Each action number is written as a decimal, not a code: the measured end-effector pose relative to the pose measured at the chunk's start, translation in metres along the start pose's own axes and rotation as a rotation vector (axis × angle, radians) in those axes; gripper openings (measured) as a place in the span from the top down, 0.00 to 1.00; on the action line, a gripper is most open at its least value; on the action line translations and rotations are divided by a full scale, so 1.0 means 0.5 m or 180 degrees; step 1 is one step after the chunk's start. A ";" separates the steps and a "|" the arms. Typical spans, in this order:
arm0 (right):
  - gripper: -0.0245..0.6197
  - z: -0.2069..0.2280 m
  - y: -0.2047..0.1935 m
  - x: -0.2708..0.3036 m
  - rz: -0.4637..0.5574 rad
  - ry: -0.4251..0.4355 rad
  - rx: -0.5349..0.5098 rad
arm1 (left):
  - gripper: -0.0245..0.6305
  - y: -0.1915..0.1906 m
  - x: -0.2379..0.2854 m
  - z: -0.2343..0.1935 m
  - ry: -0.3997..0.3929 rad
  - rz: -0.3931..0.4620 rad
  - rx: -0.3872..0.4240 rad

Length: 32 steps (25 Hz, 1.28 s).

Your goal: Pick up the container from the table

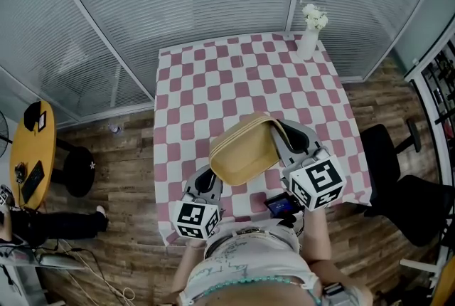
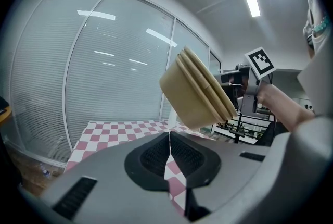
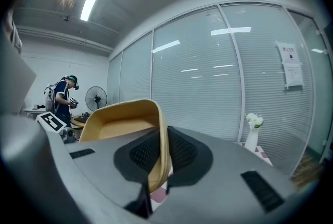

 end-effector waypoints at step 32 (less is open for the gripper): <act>0.94 0.011 -0.020 -0.017 -0.0034 0.0045 0.0072 | 0.94 -0.005 0.005 0.014 0.0011 -0.0034 -0.0015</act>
Point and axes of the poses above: the fingertips, and each gripper's own axes: x forward along the fingers, z to its right, y out of its top, the point moved 10 cm from there along -x, backward along the fingers, and after that the axes turned 5 degrees about y, right-handed, at the moved point
